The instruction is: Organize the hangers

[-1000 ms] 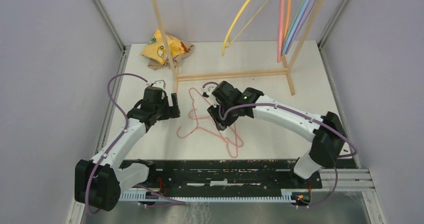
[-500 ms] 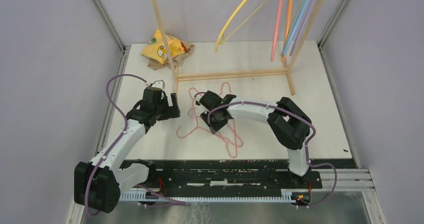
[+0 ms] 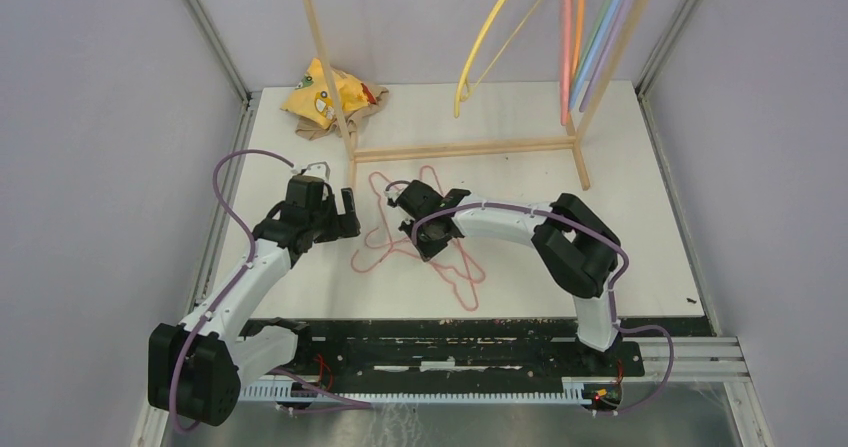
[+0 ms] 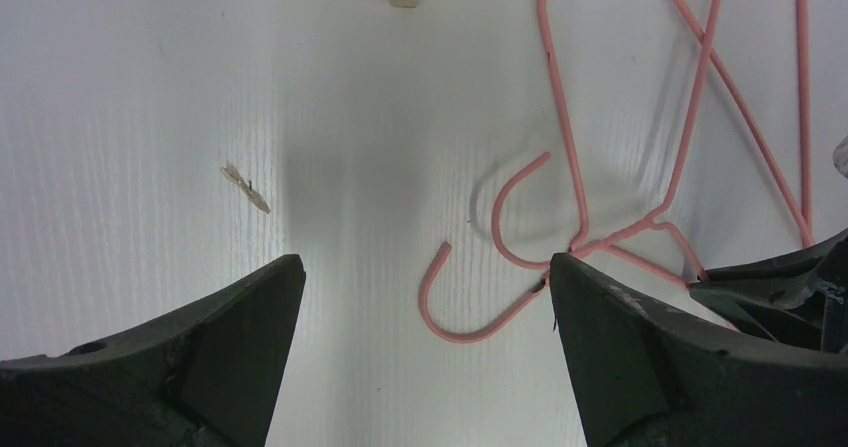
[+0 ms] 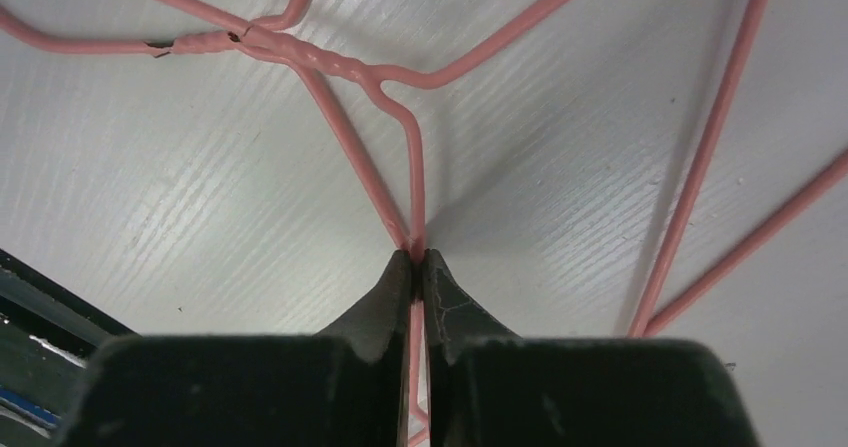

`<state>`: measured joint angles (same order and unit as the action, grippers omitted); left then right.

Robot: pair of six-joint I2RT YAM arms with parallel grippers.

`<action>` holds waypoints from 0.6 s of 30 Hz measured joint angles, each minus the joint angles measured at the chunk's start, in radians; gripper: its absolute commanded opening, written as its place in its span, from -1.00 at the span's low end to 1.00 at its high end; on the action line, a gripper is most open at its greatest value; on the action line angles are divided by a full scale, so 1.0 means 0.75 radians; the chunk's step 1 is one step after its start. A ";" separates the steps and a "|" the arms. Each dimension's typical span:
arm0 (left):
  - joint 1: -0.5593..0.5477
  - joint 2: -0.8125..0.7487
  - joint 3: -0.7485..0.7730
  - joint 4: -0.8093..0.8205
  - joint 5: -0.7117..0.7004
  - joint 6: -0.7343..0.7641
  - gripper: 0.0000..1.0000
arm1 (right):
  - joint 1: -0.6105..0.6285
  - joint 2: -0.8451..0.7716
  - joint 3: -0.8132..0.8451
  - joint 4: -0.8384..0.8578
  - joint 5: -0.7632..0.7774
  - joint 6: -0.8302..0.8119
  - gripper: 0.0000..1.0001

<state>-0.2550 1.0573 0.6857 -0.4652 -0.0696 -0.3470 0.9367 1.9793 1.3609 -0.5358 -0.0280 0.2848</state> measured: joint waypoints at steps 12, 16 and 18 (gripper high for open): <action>0.000 -0.074 -0.029 0.011 -0.015 -0.001 0.99 | -0.002 -0.305 0.155 -0.189 0.157 0.003 -0.99; 0.000 -0.110 -0.029 0.028 -0.036 -0.001 0.99 | -0.009 -0.412 0.233 -0.200 0.189 0.023 -0.99; 0.000 -0.112 -0.028 0.037 -0.038 -0.001 0.99 | -0.015 -0.446 0.281 -0.215 0.188 0.049 -0.99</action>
<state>-0.2550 0.9733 0.6643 -0.4377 -0.0978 -0.3473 0.9257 1.6451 1.5715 -0.6968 0.1127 0.3218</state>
